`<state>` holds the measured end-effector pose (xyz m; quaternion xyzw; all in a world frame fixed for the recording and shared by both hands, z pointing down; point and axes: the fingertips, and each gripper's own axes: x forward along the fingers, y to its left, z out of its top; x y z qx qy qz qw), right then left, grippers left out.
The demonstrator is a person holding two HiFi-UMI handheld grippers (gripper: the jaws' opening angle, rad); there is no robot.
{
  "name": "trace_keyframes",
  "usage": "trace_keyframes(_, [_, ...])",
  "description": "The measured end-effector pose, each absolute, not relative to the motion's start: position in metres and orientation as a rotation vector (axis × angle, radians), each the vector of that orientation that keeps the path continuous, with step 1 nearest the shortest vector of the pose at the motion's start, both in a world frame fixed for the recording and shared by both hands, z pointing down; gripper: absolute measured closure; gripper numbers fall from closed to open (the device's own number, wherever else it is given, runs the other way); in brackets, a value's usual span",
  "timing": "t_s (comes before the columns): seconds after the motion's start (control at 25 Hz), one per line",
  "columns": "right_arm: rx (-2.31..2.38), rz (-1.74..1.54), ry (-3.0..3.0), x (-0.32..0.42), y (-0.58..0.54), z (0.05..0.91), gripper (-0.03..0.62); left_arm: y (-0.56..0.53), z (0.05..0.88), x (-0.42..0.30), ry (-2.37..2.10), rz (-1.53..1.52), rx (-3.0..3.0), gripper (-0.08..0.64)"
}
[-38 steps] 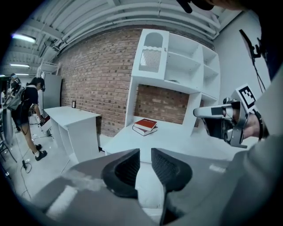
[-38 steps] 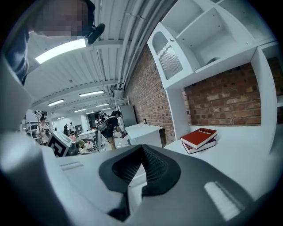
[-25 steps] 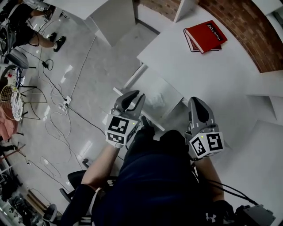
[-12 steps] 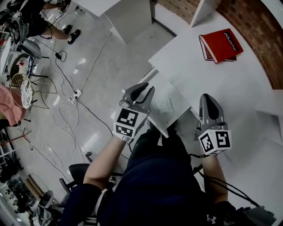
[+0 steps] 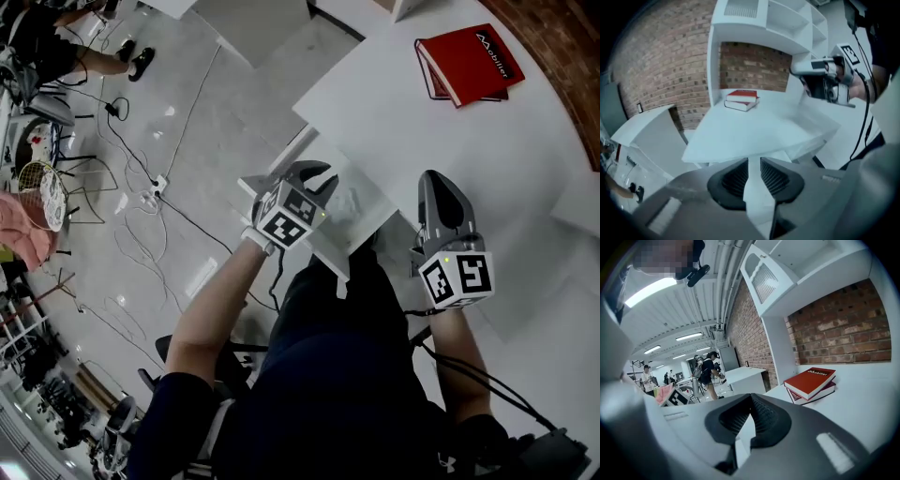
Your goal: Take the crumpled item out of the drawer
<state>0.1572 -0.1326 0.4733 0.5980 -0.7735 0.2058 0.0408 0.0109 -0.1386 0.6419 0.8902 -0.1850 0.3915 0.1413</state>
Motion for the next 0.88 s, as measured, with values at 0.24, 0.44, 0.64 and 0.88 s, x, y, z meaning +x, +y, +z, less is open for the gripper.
trace_keyframes(0.24, [1.862, 0.735, -2.312, 0.17, -0.123, 0.509, 0.589, -0.105, 0.722, 0.033, -0.105, 1.478, 2.524, 0.471])
trace_keyframes(0.44, [1.93, 0.8, -2.252, 0.19, -0.112, 0.517, 0.589, -0.077, 0.786, 0.023, 0.151, 1.742, 2.4, 0.453])
trace_keyframes(0.64, [1.97, 0.827, -2.215, 0.207, -0.106, 0.524, 0.589, -0.047, 0.832, 0.011, 0.315, 1.877, 2.281, 0.448])
trace_keyframes(0.88, [1.982, 0.86, -2.185, 0.215, -0.103, 0.538, 0.589, -0.012, 0.863, 0.007, 0.559, 2.07, 2.301, 0.44])
